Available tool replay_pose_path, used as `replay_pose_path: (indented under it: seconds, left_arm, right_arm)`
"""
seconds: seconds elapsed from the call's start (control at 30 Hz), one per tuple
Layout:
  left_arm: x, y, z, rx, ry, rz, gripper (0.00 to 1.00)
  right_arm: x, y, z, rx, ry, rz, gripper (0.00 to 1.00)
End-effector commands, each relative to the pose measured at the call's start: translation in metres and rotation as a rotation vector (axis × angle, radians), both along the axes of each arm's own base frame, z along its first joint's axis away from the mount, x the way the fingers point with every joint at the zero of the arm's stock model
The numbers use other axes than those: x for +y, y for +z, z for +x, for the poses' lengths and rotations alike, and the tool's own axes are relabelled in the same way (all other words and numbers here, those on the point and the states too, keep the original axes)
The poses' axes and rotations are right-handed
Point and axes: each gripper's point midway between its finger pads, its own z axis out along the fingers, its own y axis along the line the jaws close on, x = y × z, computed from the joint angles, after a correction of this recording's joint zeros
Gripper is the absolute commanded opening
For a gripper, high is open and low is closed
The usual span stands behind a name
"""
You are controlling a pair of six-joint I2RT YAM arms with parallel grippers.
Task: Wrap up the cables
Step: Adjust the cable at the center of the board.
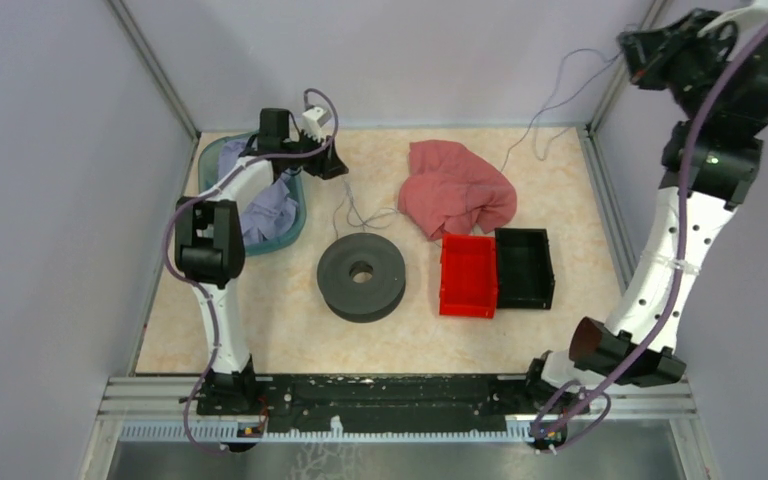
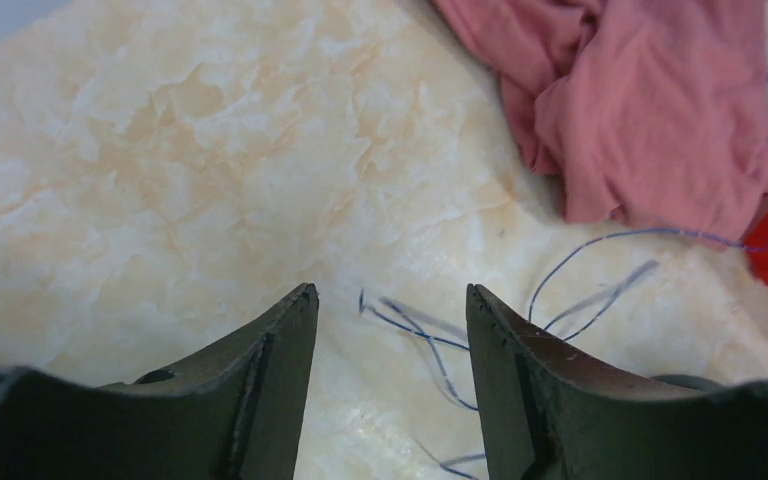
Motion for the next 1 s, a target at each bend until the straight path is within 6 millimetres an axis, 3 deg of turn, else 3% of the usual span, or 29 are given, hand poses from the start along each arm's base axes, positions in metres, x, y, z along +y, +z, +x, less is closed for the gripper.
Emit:
replay_pose_path:
  seconds: [0.0,0.1,0.23,0.43,0.57,0.73,0.83,0.97]
  left_arm:
    - [-0.023,0.089,-0.005,-0.117,-0.084,-0.15,0.66]
    - [-0.038,0.132,-0.024,-0.148,-0.169,-0.259,0.76]
    - [-0.065,0.187,-0.059,-0.199,-0.295,-0.355,0.79]
    - [-0.115,0.221,-0.109,-0.135,-0.436,-0.463,0.8]
    - [-0.147,0.222,-0.126,-0.055,-0.433,-0.51,0.8]
    - [-0.19,0.206,-0.15,0.026,-0.453,-0.528,0.78]
    - [-0.211,0.192,-0.153,0.054,-0.437,-0.525,0.77]
    - [-0.226,0.175,-0.155,0.092,-0.445,-0.526,0.67]
  right_arm:
    - [0.047,-0.021,0.006,0.027,0.06,-0.08,0.0]
    - [0.087,-0.043,0.015,0.067,0.157,-0.088,0.0]
    - [0.138,-0.065,0.021,0.101,0.323,-0.046,0.0]
    - [0.182,-0.082,0.02,0.136,0.513,0.044,0.0]
    - [0.199,-0.084,0.018,0.156,0.598,0.097,0.0]
    - [0.207,-0.085,0.016,0.156,0.629,0.11,0.0]
    - [0.208,-0.084,0.015,0.157,0.638,0.117,0.0]
    - [0.209,-0.087,0.013,0.16,0.642,0.117,0.0]
